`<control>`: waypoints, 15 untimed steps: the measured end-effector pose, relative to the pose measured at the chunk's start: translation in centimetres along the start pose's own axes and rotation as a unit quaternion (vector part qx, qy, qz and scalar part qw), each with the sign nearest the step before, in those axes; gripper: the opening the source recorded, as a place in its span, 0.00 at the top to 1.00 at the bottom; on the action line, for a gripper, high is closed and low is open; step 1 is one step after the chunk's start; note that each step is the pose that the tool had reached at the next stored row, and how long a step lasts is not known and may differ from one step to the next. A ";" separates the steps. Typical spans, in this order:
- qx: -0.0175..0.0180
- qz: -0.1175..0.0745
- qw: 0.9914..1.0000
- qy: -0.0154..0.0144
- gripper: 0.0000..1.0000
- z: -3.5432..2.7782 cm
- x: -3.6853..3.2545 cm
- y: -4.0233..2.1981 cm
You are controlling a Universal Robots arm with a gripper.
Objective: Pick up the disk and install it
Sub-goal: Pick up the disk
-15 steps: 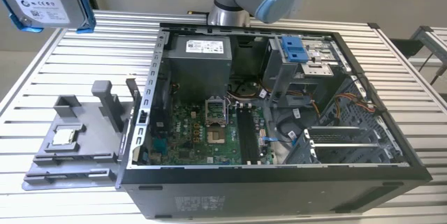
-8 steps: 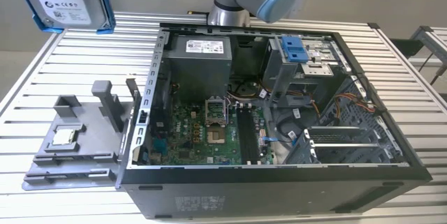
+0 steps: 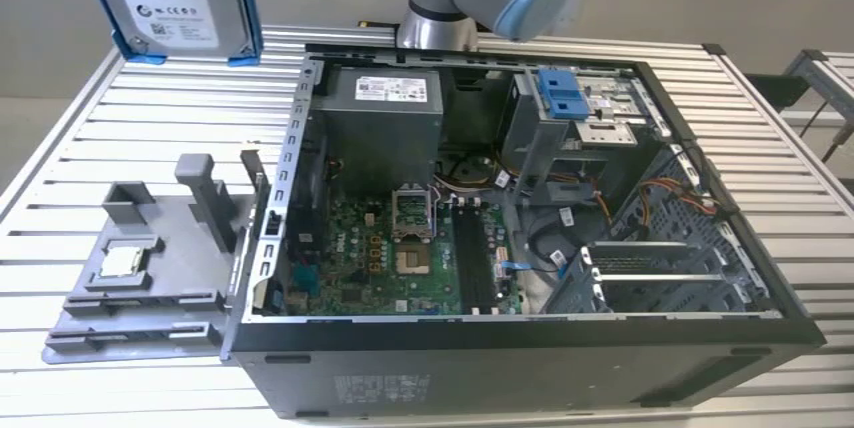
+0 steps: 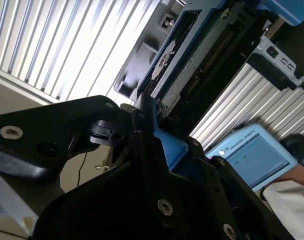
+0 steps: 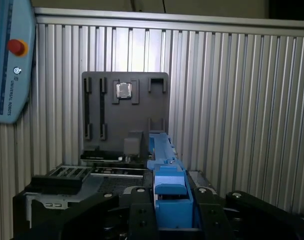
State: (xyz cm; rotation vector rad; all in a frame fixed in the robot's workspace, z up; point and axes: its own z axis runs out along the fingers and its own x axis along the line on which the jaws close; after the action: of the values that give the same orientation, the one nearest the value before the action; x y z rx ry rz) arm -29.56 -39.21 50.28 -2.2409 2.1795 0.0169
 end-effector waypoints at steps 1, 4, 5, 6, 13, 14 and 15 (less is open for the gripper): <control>0.000 0.000 1.000 0.000 1.00 0.00 0.01 -0.46; 0.000 0.000 1.000 0.000 1.00 0.01 0.05 -1.84; -0.001 0.000 1.000 0.000 1.00 0.01 0.06 -2.30; -0.001 0.000 1.000 0.000 1.00 0.01 0.07 -2.75; -0.001 0.000 1.000 0.000 1.00 0.02 0.14 -5.92; -0.001 0.000 1.000 0.000 1.00 0.02 0.14 -6.39; -0.001 0.000 1.000 0.000 1.00 0.02 0.15 -6.80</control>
State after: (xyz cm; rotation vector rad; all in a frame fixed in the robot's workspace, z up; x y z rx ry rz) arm -22.76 -39.17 50.28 -2.2418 2.1804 0.0194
